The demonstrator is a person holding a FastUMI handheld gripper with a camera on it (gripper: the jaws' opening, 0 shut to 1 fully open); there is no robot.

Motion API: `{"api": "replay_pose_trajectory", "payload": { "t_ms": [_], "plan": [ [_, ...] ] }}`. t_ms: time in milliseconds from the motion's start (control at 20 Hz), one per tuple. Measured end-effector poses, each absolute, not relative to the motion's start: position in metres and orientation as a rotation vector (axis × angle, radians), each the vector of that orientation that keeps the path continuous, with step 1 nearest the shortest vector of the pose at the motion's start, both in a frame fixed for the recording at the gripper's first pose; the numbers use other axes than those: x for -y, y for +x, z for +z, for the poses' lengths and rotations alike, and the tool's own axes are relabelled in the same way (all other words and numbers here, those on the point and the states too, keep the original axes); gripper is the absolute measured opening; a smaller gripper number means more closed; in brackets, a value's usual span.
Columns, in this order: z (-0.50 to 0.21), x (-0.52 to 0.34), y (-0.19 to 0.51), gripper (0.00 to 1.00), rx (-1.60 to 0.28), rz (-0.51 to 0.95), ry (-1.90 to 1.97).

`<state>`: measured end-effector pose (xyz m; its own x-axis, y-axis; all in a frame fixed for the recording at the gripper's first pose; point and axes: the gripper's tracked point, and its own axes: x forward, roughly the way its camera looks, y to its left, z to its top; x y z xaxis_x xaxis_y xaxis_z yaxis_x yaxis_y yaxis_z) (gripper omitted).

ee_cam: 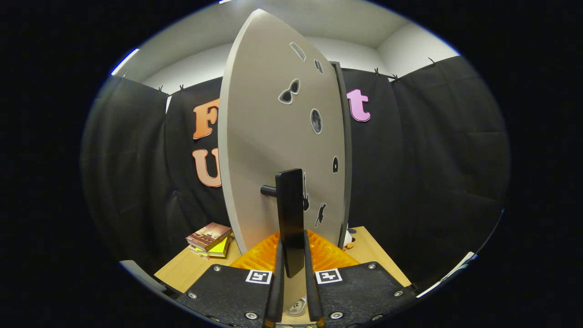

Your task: Open the shoe cabinet door, grab the shoes and put them into the shoe cabinet, then close the shoe cabinet door.

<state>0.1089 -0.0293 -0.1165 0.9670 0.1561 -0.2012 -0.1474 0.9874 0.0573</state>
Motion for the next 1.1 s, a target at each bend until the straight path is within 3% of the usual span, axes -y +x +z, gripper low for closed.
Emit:
{"api": "replay_pose_trajectory", "payload": {
  "t_ms": [500, 1100],
  "plan": [
    [-0.118, 0.101, 0.087, 0.2, -0.186, 0.224, 0.047],
    [-0.125, 0.176, 0.077, 0.2, -0.188, 0.148, 0.053]
  ]
}}
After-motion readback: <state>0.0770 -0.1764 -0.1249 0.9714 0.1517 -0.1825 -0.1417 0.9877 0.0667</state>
